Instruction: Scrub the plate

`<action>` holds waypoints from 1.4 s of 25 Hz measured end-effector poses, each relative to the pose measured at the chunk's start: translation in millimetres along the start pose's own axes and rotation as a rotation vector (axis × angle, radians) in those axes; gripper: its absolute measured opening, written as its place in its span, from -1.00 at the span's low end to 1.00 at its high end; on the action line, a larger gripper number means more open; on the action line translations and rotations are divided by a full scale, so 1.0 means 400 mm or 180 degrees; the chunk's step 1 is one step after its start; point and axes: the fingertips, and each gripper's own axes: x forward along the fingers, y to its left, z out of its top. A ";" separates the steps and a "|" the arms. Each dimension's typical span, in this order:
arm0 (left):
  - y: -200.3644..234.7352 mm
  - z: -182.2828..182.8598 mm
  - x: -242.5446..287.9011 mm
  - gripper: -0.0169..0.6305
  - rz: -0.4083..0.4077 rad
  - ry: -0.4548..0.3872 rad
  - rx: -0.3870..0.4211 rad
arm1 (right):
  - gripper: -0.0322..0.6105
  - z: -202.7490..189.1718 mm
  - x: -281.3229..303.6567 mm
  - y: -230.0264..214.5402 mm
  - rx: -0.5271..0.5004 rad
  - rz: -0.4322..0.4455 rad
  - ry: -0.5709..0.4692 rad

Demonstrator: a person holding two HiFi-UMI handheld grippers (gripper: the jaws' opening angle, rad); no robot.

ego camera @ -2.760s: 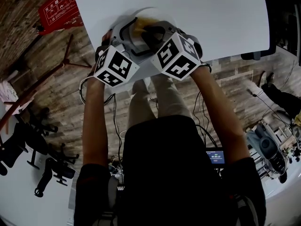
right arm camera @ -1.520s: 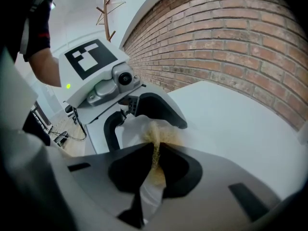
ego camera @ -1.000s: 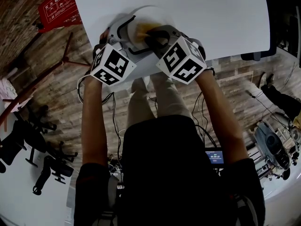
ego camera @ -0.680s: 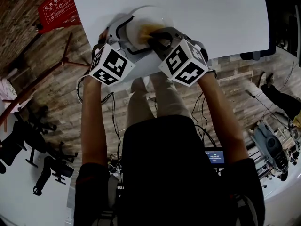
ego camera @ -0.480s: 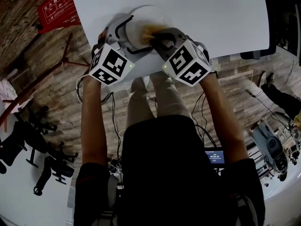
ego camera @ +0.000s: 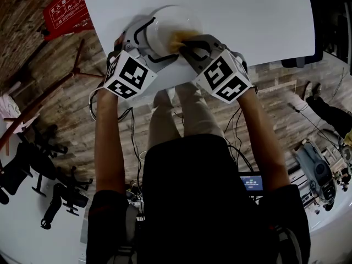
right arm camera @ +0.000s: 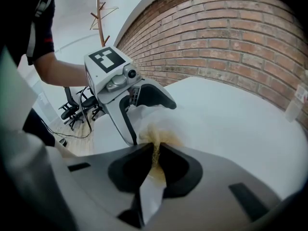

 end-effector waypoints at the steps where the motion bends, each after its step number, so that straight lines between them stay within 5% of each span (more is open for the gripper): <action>1: -0.001 0.001 0.000 0.54 -0.0001 -0.0003 0.0002 | -0.73 -0.001 -0.002 -0.001 0.0017 -0.0002 -0.0008; 35: -0.001 0.004 0.000 0.54 -0.0008 -0.0024 0.0020 | -0.73 0.026 0.004 -0.122 0.0288 -0.0239 -0.0186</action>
